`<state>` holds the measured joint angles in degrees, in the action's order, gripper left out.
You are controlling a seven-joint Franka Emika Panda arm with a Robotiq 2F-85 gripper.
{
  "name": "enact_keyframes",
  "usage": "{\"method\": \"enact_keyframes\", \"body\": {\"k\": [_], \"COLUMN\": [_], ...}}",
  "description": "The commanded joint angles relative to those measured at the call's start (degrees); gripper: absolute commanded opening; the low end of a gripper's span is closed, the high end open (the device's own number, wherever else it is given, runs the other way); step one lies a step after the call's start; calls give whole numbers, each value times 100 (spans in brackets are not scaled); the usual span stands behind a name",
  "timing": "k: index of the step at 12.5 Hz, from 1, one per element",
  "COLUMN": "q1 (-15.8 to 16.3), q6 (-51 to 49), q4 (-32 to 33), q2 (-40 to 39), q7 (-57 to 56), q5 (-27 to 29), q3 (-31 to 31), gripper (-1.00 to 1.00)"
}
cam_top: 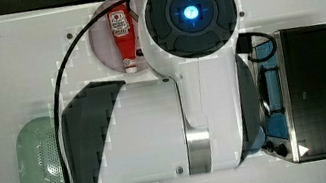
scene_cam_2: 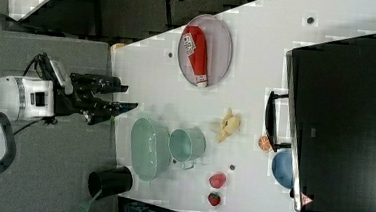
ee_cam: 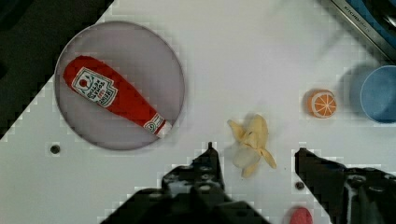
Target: Pick banana from table and place on oven.
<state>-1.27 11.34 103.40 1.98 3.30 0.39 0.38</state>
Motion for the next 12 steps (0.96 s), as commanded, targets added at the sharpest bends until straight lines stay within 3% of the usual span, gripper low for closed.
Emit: {"method": "enact_keyframes", "body": {"k": [1,3,7,12], "q1": [-482,-482,-474,-461], "q6": [-846,-846,-650,872], "q4": [1625,1635,1772,2343], "q2": [2442,2438,2206,1219], "q7": [-412,-412,-412,-412], "q5": [47,47,47,46], "q3": [357,359,378,447], "gripper": [59,99,100,100]}}
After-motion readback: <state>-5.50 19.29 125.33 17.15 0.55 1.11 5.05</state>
